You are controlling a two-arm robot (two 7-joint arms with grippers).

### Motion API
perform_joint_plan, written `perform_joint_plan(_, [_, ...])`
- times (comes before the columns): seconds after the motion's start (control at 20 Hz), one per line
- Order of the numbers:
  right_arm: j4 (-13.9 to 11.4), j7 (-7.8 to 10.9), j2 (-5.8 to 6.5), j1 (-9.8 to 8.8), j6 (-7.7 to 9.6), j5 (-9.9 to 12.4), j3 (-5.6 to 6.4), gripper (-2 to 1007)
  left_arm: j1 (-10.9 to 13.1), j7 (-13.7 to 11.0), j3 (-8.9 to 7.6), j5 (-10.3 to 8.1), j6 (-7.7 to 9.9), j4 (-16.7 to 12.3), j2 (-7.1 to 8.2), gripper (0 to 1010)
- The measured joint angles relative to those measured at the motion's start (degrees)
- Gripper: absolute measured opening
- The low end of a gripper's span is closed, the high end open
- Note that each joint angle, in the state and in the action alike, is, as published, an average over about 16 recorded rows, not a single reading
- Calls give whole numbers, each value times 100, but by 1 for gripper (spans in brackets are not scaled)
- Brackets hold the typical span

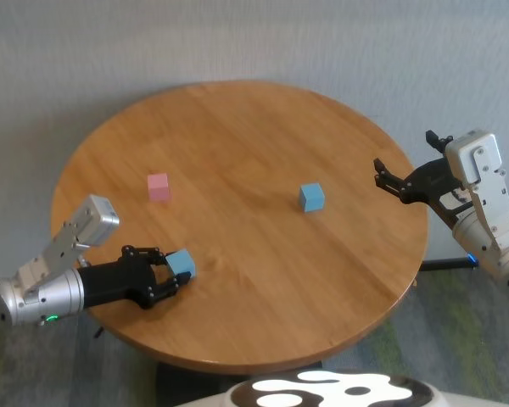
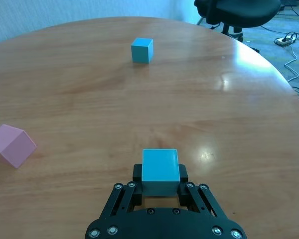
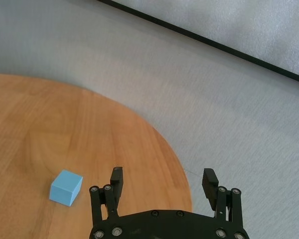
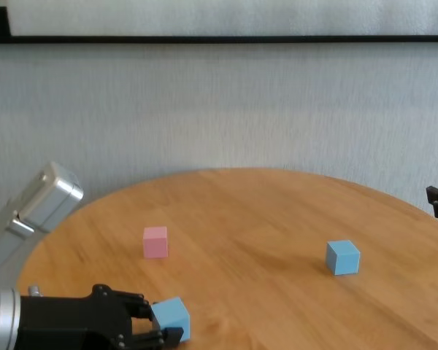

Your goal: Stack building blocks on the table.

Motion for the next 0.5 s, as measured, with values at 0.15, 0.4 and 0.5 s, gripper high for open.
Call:
perform_joint_plan(0.15, [0, 0, 0, 0, 0, 0, 0, 1005, -52, 16, -3, 34, -15, 4, -19, 402])
perform_joint_plan(0.4, [0, 0, 0, 0, 0, 0, 0, 1005, -222, -32, 26, 96, -63, 82, -108, 402])
perform_joint_plan(0.5, [0, 0, 0, 0, 0, 0, 0, 1005, -325, -81, 60, 128, -88, 155, -172, 402])
